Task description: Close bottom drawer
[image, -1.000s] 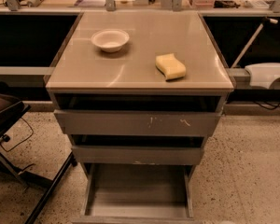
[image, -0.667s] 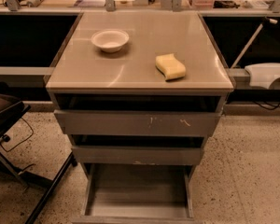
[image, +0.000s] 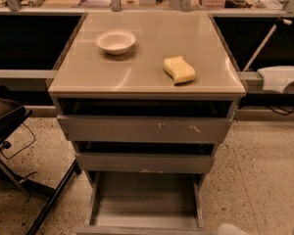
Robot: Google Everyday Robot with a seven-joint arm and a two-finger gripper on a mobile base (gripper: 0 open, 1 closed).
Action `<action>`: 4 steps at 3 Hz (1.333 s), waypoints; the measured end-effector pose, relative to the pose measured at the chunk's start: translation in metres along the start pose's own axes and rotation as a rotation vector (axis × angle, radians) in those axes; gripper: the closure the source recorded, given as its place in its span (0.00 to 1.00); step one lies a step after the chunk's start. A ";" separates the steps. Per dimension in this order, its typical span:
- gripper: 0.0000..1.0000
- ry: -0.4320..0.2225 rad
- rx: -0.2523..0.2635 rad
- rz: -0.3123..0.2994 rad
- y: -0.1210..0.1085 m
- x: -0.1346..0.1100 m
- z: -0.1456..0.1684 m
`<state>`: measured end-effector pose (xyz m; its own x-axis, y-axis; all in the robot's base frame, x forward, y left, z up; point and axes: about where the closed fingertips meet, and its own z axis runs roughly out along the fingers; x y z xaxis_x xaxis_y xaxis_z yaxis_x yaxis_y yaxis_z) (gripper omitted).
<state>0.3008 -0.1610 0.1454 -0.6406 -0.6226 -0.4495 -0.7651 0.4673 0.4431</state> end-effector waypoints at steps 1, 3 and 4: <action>0.00 -0.017 0.031 0.002 -0.014 -0.019 -0.001; 0.00 -0.056 0.094 -0.019 -0.050 -0.089 0.004; 0.00 -0.063 0.101 -0.035 -0.061 -0.125 0.013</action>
Offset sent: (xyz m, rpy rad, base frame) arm 0.1134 0.0261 0.0184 -0.0327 -0.1235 -0.0881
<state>0.4266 -0.1040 0.1644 -0.6135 -0.6007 -0.5125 -0.7880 0.5084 0.3473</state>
